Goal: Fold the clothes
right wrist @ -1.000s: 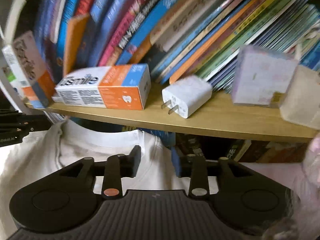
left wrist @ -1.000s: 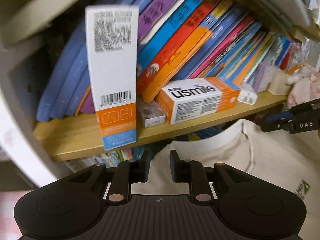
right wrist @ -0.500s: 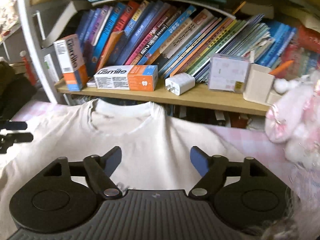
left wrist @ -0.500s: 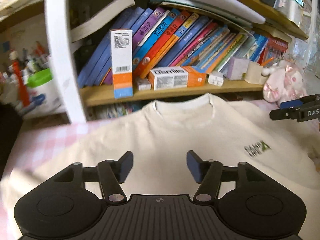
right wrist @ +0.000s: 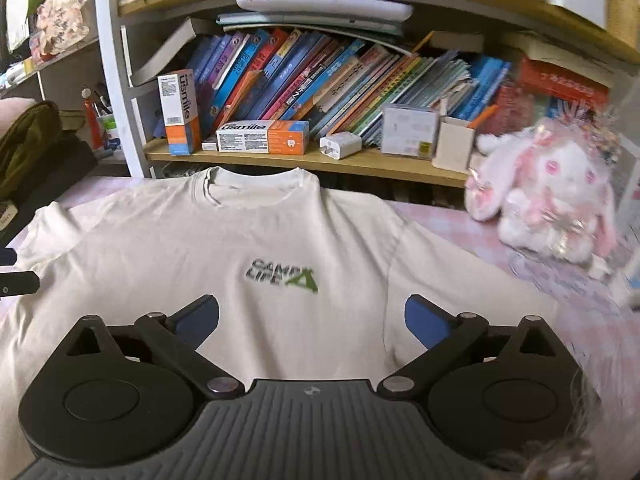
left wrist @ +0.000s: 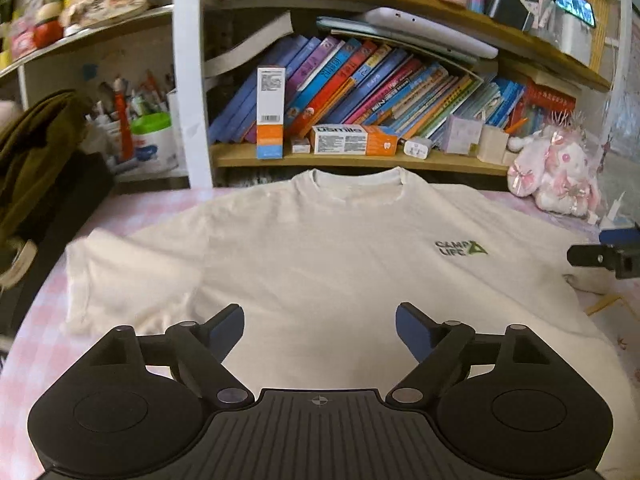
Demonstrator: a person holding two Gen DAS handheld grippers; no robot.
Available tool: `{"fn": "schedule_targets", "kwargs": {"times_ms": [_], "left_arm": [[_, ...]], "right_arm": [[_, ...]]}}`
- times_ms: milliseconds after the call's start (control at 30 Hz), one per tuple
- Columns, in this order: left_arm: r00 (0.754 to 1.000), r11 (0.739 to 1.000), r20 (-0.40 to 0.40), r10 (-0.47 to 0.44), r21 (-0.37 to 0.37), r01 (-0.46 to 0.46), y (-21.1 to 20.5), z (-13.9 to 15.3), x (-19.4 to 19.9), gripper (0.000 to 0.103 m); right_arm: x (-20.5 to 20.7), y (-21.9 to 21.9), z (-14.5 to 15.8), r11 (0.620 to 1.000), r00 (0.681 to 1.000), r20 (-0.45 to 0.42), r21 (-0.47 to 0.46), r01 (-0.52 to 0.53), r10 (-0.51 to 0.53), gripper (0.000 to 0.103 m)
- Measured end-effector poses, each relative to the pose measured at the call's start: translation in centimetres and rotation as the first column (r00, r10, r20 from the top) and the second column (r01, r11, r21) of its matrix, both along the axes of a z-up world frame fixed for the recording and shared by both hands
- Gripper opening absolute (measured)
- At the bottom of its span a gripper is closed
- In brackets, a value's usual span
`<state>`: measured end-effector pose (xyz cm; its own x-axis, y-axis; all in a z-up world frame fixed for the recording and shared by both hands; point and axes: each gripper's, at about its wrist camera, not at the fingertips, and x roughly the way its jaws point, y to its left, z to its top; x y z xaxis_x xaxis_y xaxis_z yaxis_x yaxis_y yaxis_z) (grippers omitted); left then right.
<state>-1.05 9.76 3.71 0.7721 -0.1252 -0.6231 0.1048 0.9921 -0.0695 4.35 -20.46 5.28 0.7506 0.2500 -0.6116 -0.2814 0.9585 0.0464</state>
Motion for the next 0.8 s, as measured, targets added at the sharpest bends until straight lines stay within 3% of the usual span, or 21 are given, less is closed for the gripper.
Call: {"fn": "schedule_targets", "kwargs": {"times_ms": [167, 400, 600, 800], "left_arm": [[0.999, 0.999, -0.025, 0.028, -0.015, -0.028, -1.0, -0.5, -3.3, 0.086], [0.987, 0.983, -0.037, 0.155, -0.096, -0.158, -1.1, -0.9, -7.3, 0.087], [0.976, 0.976, -0.036, 0.213, -0.032, -0.214, -1.6, -1.1, -9.5, 0.087], [0.961, 0.965, -0.094, 0.262, 0.006, -0.262, -2.9, -1.5, -12.0, 0.092]], "right_arm": [[-3.9, -0.8, -0.4, 1.0, 1.0, -0.011, 0.007, -0.008, 0.008, 0.101], [-8.4, -1.3, -1.6, 0.999, 0.999, -0.027, 0.027, 0.022, -0.021, 0.101], [-11.2, -1.3, -2.8, 0.994, 0.993, -0.079, 0.056, 0.09, -0.085, 0.101], [-14.2, -0.8, -3.3, 0.992, 0.991, -0.053, 0.019, 0.123, -0.122, 0.101]]}}
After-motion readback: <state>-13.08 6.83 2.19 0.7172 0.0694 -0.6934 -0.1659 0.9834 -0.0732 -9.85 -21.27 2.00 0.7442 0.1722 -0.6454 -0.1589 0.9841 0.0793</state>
